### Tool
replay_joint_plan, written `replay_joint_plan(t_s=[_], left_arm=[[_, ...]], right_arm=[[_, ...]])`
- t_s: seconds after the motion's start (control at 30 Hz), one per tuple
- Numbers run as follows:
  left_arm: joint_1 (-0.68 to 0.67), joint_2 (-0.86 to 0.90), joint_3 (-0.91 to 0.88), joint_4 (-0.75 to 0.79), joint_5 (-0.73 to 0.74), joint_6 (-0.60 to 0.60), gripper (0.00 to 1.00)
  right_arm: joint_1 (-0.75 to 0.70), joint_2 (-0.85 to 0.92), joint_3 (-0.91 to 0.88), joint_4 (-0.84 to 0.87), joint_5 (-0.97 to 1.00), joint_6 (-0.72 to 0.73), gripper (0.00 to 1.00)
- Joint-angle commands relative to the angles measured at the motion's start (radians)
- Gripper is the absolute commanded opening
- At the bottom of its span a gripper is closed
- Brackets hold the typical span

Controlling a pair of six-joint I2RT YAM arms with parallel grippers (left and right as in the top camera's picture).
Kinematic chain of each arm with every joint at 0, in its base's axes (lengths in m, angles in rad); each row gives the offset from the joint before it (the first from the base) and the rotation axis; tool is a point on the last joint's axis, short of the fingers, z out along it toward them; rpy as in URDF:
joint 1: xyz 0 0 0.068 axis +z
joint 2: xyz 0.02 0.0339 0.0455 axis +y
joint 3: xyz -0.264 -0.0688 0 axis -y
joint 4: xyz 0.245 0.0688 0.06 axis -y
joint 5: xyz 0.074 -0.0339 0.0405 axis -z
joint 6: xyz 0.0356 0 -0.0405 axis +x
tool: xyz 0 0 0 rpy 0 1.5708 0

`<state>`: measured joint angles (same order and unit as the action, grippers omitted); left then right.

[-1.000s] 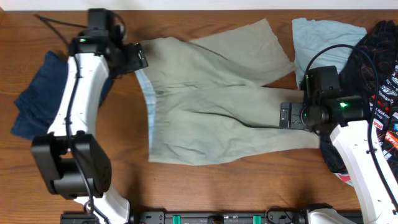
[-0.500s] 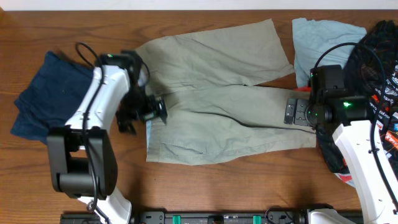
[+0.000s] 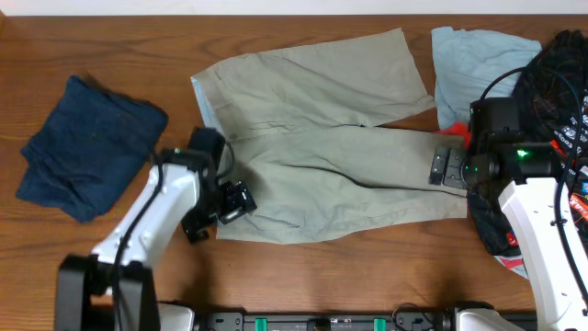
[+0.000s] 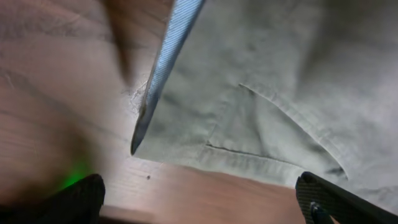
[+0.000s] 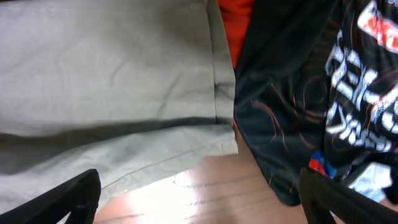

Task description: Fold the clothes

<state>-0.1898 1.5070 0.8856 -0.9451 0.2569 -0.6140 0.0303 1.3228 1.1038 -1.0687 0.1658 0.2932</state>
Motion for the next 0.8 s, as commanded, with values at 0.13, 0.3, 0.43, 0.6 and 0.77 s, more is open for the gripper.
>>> replay_joint_plan(t_s=[0.13,0.3,0.43,0.6,0.77], left_arm=[[-0.062,-0.024,-0.197,0.149,-0.022,-0.241,0.98],[-0.069,-0.025,-0.235,0.258,-0.116,-0.243,0.75],[-0.069,-0.026,-0.235,0.262,-0.237,-0.249,0.58],[-0.069,-0.026,-0.235,0.267,-0.291,-0.248,0.50],[-0.069,-0.028,-0.235,0.271,-0.296,-0.237,0.31]], right_arm=[[-0.011,0.007,-0.003,-0.056,-0.016,0.216,0.99],[-0.011,0.007,-0.004,-0.073,-0.111,0.216,0.99],[-0.011,0.007,-0.006,-0.095,-0.110,0.216,0.99],[-0.011,0.007,-0.019,-0.093,-0.110,0.217,0.99],[-0.011,0.007,-0.048,-0.084,-0.110,0.222,0.99]])
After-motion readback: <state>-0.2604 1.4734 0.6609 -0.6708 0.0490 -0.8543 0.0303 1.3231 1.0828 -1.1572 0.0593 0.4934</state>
